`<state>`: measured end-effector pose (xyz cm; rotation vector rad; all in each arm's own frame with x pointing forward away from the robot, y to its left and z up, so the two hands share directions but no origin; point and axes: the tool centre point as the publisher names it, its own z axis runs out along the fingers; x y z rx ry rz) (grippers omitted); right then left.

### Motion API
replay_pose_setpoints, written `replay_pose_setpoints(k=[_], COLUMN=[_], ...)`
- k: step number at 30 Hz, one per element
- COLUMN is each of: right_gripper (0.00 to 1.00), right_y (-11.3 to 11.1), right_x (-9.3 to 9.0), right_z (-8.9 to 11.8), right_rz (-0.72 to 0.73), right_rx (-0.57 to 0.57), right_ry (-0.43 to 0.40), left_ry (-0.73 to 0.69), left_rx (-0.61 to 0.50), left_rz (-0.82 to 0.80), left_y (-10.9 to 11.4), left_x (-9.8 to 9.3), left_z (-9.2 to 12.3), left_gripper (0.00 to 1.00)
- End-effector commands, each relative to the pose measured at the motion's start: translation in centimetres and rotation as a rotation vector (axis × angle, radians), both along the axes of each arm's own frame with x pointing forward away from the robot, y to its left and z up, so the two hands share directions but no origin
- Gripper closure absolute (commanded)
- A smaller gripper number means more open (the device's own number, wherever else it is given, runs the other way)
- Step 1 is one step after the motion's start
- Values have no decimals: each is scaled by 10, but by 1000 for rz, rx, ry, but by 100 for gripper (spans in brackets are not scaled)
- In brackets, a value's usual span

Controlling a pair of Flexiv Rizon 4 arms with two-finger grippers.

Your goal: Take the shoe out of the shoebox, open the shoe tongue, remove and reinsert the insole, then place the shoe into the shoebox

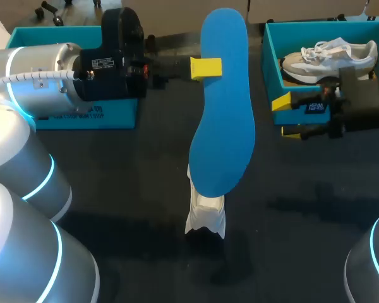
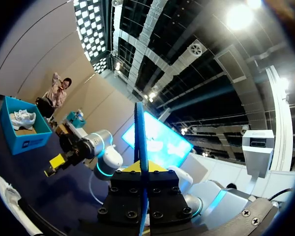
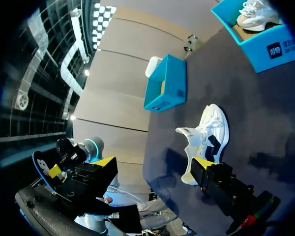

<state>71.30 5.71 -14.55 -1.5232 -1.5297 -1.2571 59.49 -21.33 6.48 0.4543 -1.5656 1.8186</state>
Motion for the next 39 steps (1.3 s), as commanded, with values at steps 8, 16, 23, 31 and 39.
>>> replay_pose_setpoints(k=[8, 16, 23, 31, 39], right_gripper=[0, 0, 0, 0, 0], right_y=[-9, -9, -9, -6, -1], right_x=[1, 1, 1, 1, 11], right_z=[18, 18, 18, 21, 39], right_rz=[-15, -15, -15, -30, -46], right_rx=[21, 21, 21, 59, 88], right_ry=[-36, -36, -36, 36, 140], left_ry=[-418, -683, -944, -1178, -1184], left_rx=[-80, -67, -147, -220, -214], left_rz=[23, 62, 167, 180, 183], left_y=[0, 0, -1, -4, -4], left_x=[12, 25, 46, 58, 59], left_z=[-18, -25, -29, -38, -40], left_gripper=[100, 100, 100, 100, 100])
